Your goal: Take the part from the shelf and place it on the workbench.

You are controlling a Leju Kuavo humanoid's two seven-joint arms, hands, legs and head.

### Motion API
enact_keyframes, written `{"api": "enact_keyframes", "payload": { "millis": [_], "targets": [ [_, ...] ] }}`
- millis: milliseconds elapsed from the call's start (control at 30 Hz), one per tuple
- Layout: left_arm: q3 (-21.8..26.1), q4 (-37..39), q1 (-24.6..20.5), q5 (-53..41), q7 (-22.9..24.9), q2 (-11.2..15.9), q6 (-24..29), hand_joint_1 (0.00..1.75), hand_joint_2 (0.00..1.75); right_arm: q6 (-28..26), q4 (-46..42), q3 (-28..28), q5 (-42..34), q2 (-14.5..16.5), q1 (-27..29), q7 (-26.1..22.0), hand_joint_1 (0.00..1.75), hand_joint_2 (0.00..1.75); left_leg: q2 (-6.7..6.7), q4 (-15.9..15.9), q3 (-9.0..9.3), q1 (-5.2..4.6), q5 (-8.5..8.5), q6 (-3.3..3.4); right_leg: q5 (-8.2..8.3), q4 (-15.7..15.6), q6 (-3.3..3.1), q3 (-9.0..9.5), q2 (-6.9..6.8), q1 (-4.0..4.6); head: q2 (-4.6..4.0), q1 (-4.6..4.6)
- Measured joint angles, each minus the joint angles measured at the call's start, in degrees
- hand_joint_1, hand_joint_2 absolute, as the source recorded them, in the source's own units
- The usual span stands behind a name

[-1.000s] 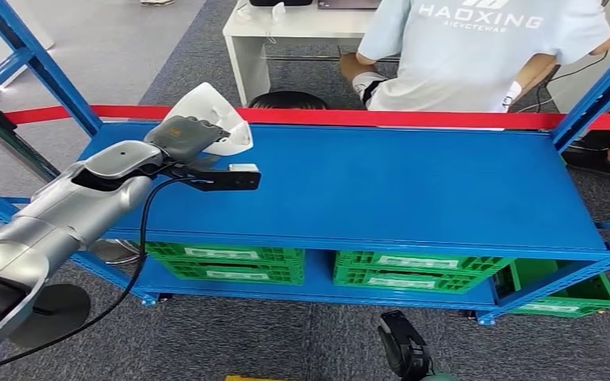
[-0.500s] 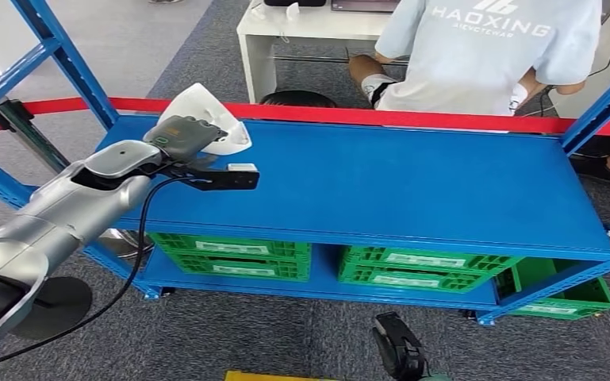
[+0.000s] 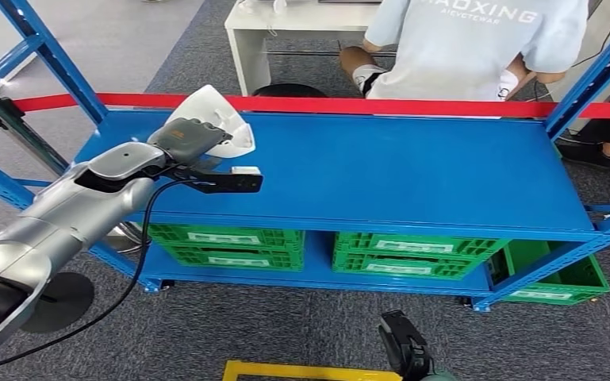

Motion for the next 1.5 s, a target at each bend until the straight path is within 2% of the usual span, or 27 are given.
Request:
{"api": "enact_keyframes", "payload": {
  "millis": [67, 167, 200, 233, 333, 367, 400, 433, 533, 567, 667, 700, 733, 833, 867, 900, 933, 967, 1033, 1100, 1200, 1233, 1300, 1367, 1400, 1433, 1500],
  "targets": [
    [0.0, 0.0, -0.2, 0.1, -0.1, -0.2, 0.0, 1.75, 1.75, 0.0, 0.0, 0.0, 0.0, 0.0, 0.0, 0.0, 0.00, 0.00, -0.07, -4.3, 2.24, -0.17, 1.06, 0.55, 0.77, -0.1, 0.66, -0.49, 0.01, 0.12, 0.01, 0.01],
    [0.0, 0.0, -0.2, 0.1, -0.1, -0.3, -0.1, 1.75, 1.75, 0.0, 0.0, 0.0, 0.0, 0.0, 0.1, 0.0, 0.00, 0.00, -0.05, -4.9, 1.53, -0.30, 2.24, 1.77, 1.74, -0.8, 1.69, -0.92, 0.03, 0.00, 0.01, 0.01],
    [0.0, 0.0, -0.2, 0.2, -0.1, -0.3, -0.2, 1.75, 1.75, 0.0, 0.0, 0.0, 0.1, 0.0, 0.2, 0.0, 0.00, 0.00, 0.00, -5.0, 1.19, -0.20, 2.76, 2.21, 0.90, -0.1, 1.97, -1.37, 0.01, -0.02, 0.01, 0.07],
    [0.0, 0.0, -0.3, 0.3, -0.2, -0.3, -0.2, 1.75, 1.75, 0.0, 0.0, 0.0, 0.1, 0.0, 0.2, 0.0, 0.00, 0.00, 0.06, -5.1, 0.75, -0.05, 3.32, 2.58, -0.87, 1.8, 2.22, -2.19, -0.01, -0.02, 0.00, 0.09],
    [0.0, 0.0, -0.2, 0.5, -0.2, -0.4, -0.3, 1.75, 1.75, 0.0, 0.0, 0.0, 0.2, 0.0, 0.1, 0.0, 0.00, 0.00, 0.08, -5.1, -0.84, -0.03, 4.68, 3.01, -8.31, 13.1, 2.65, -5.56, -0.07, -0.01, 0.01, 0.15],
    [-0.1, 0.0, -0.1, 0.6, -0.2, -0.4, -0.3, 1.75, 1.75, 0.0, 0.0, 0.0, 0.2, 0.0, 0.0, 0.0, 0.00, 0.00, 0.08, -5.1, -1.44, -0.06, 5.17, 3.00, -9.43, 15.6, 2.69, -5.79, -0.07, 0.02, 0.01, 0.14],
    [-0.1, 0.0, -0.1, 0.6, -0.2, -0.4, -0.3, 1.75, 1.75, 0.0, 0.0, 0.0, 0.2, 0.0, 0.1, 0.0, 0.00, 0.00, 0.08, -5.1, -2.04, -0.09, 5.64, 2.95, -9.55, 16.1, 2.66, -5.09, -0.07, 0.04, 0.01, 0.14],
    [-0.1, 0.0, 0.0, 0.7, -0.2, -0.4, -0.3, 1.75, 1.75, 0.0, 0.0, 0.0, 0.2, 0.0, 0.1, 0.0, 0.00, 0.00, 0.08, -5.1, -2.61, -0.10, 6.12, 2.84, -8.75, 14.3, 2.58, -3.10, -0.07, 0.04, 0.00, 0.14],
    [-0.1, 0.0, -0.1, 0.8, -0.2, -0.4, -0.3, 1.75, 1.75, 0.0, 0.0, 0.0, 0.2, 0.0, -0.2, 0.0, 0.00, 0.00, 0.06, -5.0, -3.90, -0.15, 7.50, 2.12, -6.86, 3.2, 2.00, 5.24, -0.02, 0.20, 0.01, 0.08],
    [-0.1, 0.0, -0.1, 0.8, -0.2, -0.3, -0.3, 1.75, 1.75, -0.1, 0.0, 0.0, 0.2, 0.0, -0.2, 0.0, 0.00, 0.00, 0.06, -5.0, -4.09, -0.16, 7.92, 1.77, -6.88, 1.2, 1.71, 6.45, 0.04, 0.32, 0.01, 0.05],
    [-0.1, 0.0, -0.2, 0.8, -0.3, -0.3, -0.3, 1.75, 1.75, -0.1, 0.0, 0.0, 0.3, 0.0, -0.2, 0.0, 0.00, 0.00, 0.04, -5.5, -4.32, -0.08, 9.02, 0.65, -6.05, 0.7, 0.45, 5.89, 0.13, 0.48, 0.00, -0.02],
    [-0.1, 0.0, -0.2, 0.8, -0.3, -0.2, -0.3, 1.75, 1.75, -0.1, 0.0, 0.0, 0.3, 0.0, -0.3, 0.0, 0.00, 0.00, 0.04, -5.2, -4.64, -0.05, 8.39, 0.29, -5.49, 0.6, -0.05, 5.50, 0.08, 0.38, 0.00, -0.09],
    [-0.1, 0.0, -0.2, 0.8, -0.3, -0.1, -0.3, 1.75, 1.75, -0.2, 0.0, 0.0, 0.3, -0.1, -0.3, 0.0, 0.00, 0.00, 0.04, -3.9, -5.28, -0.02, 6.80, -0.03, -4.89, 0.4, -0.46, 5.00, 0.02, 0.23, 0.00, -0.19],
    [-0.1, 0.0, -0.3, 0.8, -0.3, 0.0, -0.3, 1.75, 1.75, -0.2, 0.0, -0.1, 0.3, 0.0, -0.4, 0.0, 0.00, 0.00, 0.06, 6.2, -8.67, 0.07, -0.77, -0.67, -3.18, 0.3, -0.96, 2.95, -0.06, 0.09, -0.01, -0.42],
    [-0.1, 0.0, -0.2, 0.8, -0.3, 0.0, -0.3, 1.75, 1.75, -0.2, 0.0, 0.0, 0.3, 0.0, -0.3, 0.0, 0.00, 0.00, 0.06, 9.4, -9.34, 0.07, -2.00, -0.75, -2.62, 0.3, -0.98, 2.22, -0.07, 0.09, -0.01, -0.41],
    [-0.1, 0.0, -0.1, 0.8, -0.3, 0.0, -0.4, 1.75, 1.75, -0.2, 0.0, 0.0, 0.3, 0.0, -0.3, 0.0, 0.00, 0.00, 0.06, 10.9, -9.15, 0.07, -2.04, -0.75, -2.06, 0.3, -0.97, 1.50, -0.08, 0.09, -0.01, -0.42],
    [-0.1, 0.0, -0.1, 0.8, -0.3, 0.0, -0.4, 1.75, 1.75, -0.2, 0.0, -0.1, 0.3, 0.0, -0.3, 0.0, 0.00, 0.00, 0.06, 10.3, -7.88, 0.07, -1.19, -0.66, -1.51, 0.3, -0.92, 0.82, -0.07, 0.09, -0.01, -0.42],
    [-0.1, 0.0, -0.1, 0.9, -0.3, 0.0, -0.4, 1.75, 1.75, -0.2, 0.0, -0.1, 0.3, 0.0, -0.3, 0.0, 0.00, 0.00, 0.06, 7.7, -5.52, 0.06, -0.01, -0.49, -0.99, 0.3, -0.81, 0.22, -0.06, 0.09, 0.00, -0.43],
    [-0.1, 0.0, -0.3, 1.0, -0.4, -0.1, -0.5, 1.75, 1.75, -0.2, 0.0, -0.1, 0.3, 0.0, -0.3, 0.0, 0.00, 0.00, 0.04, 0.2, 0.19, -0.03, 0.82, 0.03, -0.09, 0.4, -0.36, -0.66, -0.01, 0.16, 0.01, -0.38],
    [-0.1, 0.0, -0.4, 1.0, -0.5, -0.3, -0.5, 1.75, 1.75, -0.2, 0.0, -0.1, 0.4, 0.0, -0.3, 0.0, 0.00, 0.00, 0.01, -4.1, 2.93, -0.28, 0.37, 0.70, 0.74, 0.2, 0.33, -0.94, 0.01, 0.19, 0.02, -0.41],
    [-0.1, 0.0, -0.5, 1.0, -0.5, -0.4, -0.5, 1.75, 1.75, -0.1, 0.0, -0.1, 0.4, 0.0, -0.2, 0.0, 0.00, 0.00, 0.11, -5.0, 2.54, -0.30, 1.41, 1.92, 1.39, -0.2, 1.41, -1.28, 0.01, 0.03, 0.01, -0.56],
    [-0.1, 0.0, -0.5, 1.0, -0.5, -0.4, -0.5, 1.75, 1.75, -0.1, 0.0, -0.1, 0.4, 0.0, -0.1, 0.0, 0.00, 0.00, 0.16, -5.2, 2.28, -0.18, 1.93, 2.32, 0.36, 0.9, 1.72, -1.87, -0.01, 0.02, 0.01, -0.47],
    [-0.1, 0.0, -0.5, 1.0, -0.5, -0.5, -0.6, 1.75, 1.75, -0.1, 0.0, -0.1, 0.4, 0.0, 0.1, 0.0, 0.00, 0.00, 0.22, -5.4, 1.53, -0.04, 2.85, 2.81, -3.89, 7.0, 2.21, -4.16, -0.08, -0.01, 0.01, -0.29],
    [-0.2, 0.0, -0.4, 1.0, -0.5, -0.6, -0.7, 1.75, 1.75, -0.1, 0.0, -0.1, 0.5, 0.0, 0.0, 0.0, 0.00, 0.00, 0.20, -5.3, 0.61, -0.04, 3.60, 2.91, -7.82, 14.5, 2.53, -6.46, -0.09, -0.02, 0.01, -0.21],
    [-0.3, 0.0, -0.3, 1.0, -0.5, -0.6, -0.7, 1.75, 1.75, -0.1, 0.0, -0.1, 0.5, 0.0, 0.0, 0.0, 0.00, 0.00, 0.19, -5.3, 0.19, -0.04, 3.95, 2.84, -8.49, 15.9, 2.61, -6.43, -0.09, -0.01, 0.01, -0.21],
    [-0.3, 0.0, -0.3, 1.0, -0.5, -0.6, -0.7, 1.75, 1.75, -0.1, 0.0, -0.1, 0.5, 0.0, 0.0, 0.0, 0.00, 0.00, 0.19, -5.3, -0.17, -0.03, 4.25, 2.70, -8.14, 15.0, 2.62, -5.14, -0.10, -0.01, 0.01, -0.21],
    [-0.3, 0.0, -0.2, 1.0, -0.5, -0.6, -0.7, 1.75, 1.75, -0.1, 0.0, -0.1, 0.5, -0.1, 0.0, 0.1, 0.00, 0.00, 0.19, -5.2, -0.63, 0.03, 4.74, 2.27, -6.11, 7.5, 2.52, 0.21, -0.14, -0.05, 0.01, -0.21]
  ]
}}
